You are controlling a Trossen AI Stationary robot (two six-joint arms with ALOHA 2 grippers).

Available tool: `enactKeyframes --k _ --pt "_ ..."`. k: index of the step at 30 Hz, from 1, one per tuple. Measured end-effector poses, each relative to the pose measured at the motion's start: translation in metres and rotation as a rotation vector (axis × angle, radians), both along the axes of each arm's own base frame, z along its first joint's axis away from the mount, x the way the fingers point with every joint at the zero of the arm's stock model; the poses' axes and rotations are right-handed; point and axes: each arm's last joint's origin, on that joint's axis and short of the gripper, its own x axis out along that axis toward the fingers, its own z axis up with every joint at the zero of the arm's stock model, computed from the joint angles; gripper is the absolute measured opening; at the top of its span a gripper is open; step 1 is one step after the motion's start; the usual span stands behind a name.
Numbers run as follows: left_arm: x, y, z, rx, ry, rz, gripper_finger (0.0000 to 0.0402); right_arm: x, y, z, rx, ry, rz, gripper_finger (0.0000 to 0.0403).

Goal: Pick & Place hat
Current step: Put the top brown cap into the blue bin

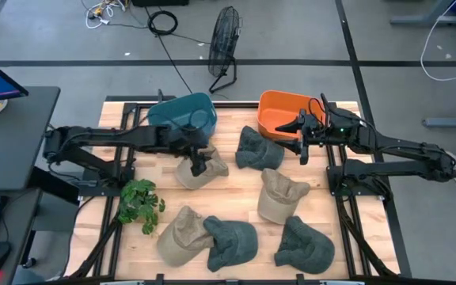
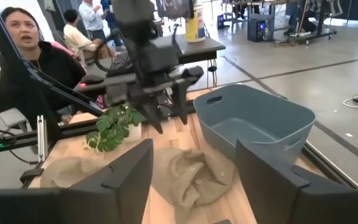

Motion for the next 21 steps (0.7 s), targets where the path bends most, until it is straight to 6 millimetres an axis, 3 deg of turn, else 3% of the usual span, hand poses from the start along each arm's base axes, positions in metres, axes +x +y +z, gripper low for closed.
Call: enactKeyframes --k 11,21 --pt "0.022 0.021 -0.056 0.033 0.260 -0.130 0.0232 0.000 0.000 -0.004 -0.006 0.044 0.003 0.0245" --pt "0.036 0.023 -0.101 0.051 0.420 -0.237 0.0232 -0.002 0.001 -0.012 0.016 0.123 0.004 0.0245"
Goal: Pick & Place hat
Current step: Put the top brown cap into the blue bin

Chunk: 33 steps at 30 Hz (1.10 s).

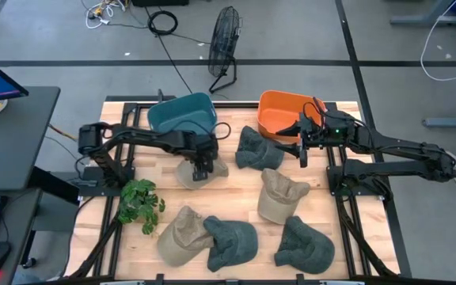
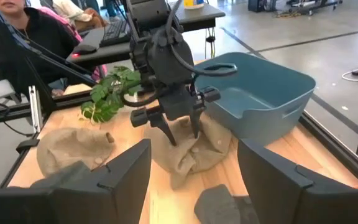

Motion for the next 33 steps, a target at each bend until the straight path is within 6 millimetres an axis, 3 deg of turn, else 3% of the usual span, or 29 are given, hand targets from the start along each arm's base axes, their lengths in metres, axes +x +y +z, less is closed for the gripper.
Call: enactKeyframes --k 6,17,21,26,33 --pt "0.003 0.001 -0.014 -0.007 0.041 0.000 0.0210 0.000 0.000 0.000 -0.001 0.000 0.000 0.0245" --pt "0.003 0.001 -0.018 -0.009 0.052 0.002 0.0022 0.000 0.000 0.000 -0.001 0.000 0.000 0.0245" --pt "0.002 -0.001 -0.014 -0.014 0.045 -0.006 0.0012 0.000 0.000 0.000 -0.001 0.000 0.000 0.0245" --pt "0.008 -0.013 0.009 -0.042 0.011 -0.055 0.0008 0.000 0.000 0.000 -0.001 0.000 0.000 0.0245" --pt "0.024 -0.030 0.074 0.000 -0.018 -0.131 0.0007 0.000 0.000 0.000 -0.001 0.001 -0.001 0.0245"
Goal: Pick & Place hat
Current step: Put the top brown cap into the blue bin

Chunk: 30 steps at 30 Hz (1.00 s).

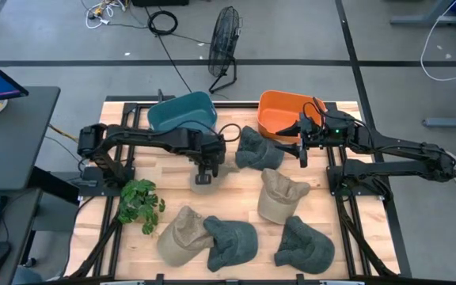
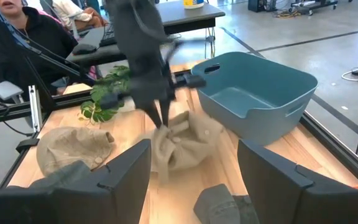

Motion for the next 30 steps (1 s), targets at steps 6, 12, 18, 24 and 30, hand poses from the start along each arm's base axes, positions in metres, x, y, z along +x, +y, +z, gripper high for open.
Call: enactKeyframes --k 6,12,18,24,30 --pt "0.002 0.003 0.053 0.164 0.005 -0.043 0.0007 0.000 0.000 0.000 0.000 0.000 0.000 0.0245" --pt "-0.004 0.019 0.096 0.279 0.005 -0.068 0.0006 0.000 0.000 0.000 0.000 0.000 0.000 0.0245" --pt "-0.018 0.044 0.120 0.420 0.092 -0.087 0.0005 0.000 0.000 0.000 0.002 0.000 0.000 0.0245" --pt "-0.032 0.083 0.116 0.472 0.224 -0.128 0.0004 0.000 0.000 0.000 0.001 0.000 0.000 0.0245" --pt "-0.044 0.123 0.109 0.483 0.326 -0.176 0.0004 0.000 0.000 0.000 0.001 0.000 0.000 0.0245"
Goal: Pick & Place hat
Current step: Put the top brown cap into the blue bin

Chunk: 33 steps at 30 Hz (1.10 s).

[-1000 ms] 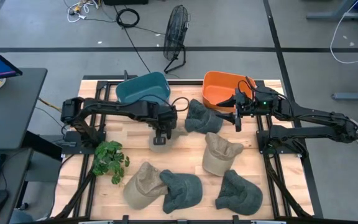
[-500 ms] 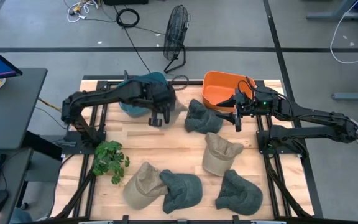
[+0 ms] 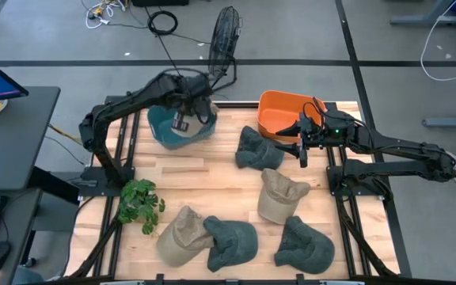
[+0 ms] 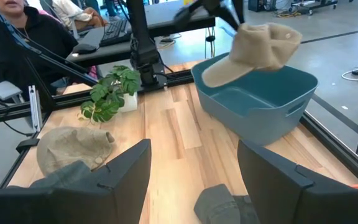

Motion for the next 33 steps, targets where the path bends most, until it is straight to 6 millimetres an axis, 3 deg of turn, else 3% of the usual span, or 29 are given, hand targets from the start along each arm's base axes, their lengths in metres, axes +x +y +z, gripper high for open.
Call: enactKeyframes --k 8,20,26,33 --pt "-0.005 0.035 -0.024 -0.065 0.153 -0.035 0.0004 0.000 0.000 0.000 0.005 0.000 -0.001 0.0245" --pt "0.000 0.060 -0.069 -0.194 0.369 -0.065 0.0004 0.000 0.000 0.000 0.007 0.001 -0.002 0.0245" --pt "0.003 0.064 -0.087 -0.248 0.446 -0.061 0.0004 0.000 0.000 0.000 0.008 0.001 -0.002 0.0245" --pt "0.010 0.056 -0.095 -0.307 0.453 -0.036 0.0009 0.000 0.000 0.000 0.008 0.003 -0.002 0.0245"
